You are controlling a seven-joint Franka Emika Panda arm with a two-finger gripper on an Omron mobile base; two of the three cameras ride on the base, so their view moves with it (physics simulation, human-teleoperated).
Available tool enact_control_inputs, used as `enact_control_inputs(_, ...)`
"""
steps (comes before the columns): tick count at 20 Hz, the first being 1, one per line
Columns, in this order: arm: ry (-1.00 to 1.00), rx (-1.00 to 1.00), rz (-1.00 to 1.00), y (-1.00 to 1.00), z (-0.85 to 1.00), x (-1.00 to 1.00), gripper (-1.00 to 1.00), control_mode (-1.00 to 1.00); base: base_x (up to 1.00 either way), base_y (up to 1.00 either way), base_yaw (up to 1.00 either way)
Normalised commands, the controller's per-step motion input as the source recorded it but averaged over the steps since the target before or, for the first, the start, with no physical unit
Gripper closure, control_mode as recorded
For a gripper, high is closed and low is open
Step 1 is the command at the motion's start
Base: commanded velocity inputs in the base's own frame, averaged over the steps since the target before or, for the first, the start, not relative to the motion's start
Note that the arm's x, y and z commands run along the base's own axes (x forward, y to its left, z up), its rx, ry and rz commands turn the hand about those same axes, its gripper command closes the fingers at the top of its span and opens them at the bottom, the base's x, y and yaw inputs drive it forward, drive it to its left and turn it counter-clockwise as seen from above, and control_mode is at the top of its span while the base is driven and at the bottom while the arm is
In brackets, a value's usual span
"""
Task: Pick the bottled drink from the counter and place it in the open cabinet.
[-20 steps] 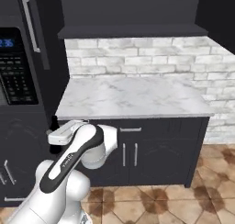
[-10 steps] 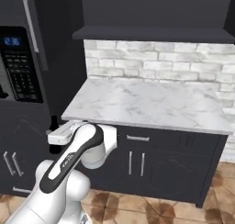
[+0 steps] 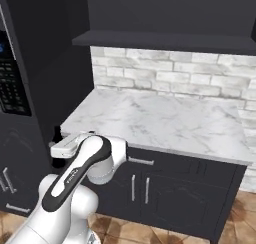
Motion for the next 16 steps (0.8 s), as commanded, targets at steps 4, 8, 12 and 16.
enact_control_inputs(4,0.0,0.0,0.0,0.0,0.0,0.0,1.0,1.0,0.4,-0.59,0.06)
enact_control_inputs(8,0.0,0.0,0.0,0.0,0.0,0.0,1.0,1.0,0.49,-0.51,0.07)
enact_control_inputs(12,0.0,0.0,0.0,0.0,0.0,0.0,1.0,1.0,0.51,-0.46,0.12)
enact_control_inputs(16,0.0,0.0,0.0,0.0,0.0,0.0,1.0,1.0,0.49,-0.42,0.11)
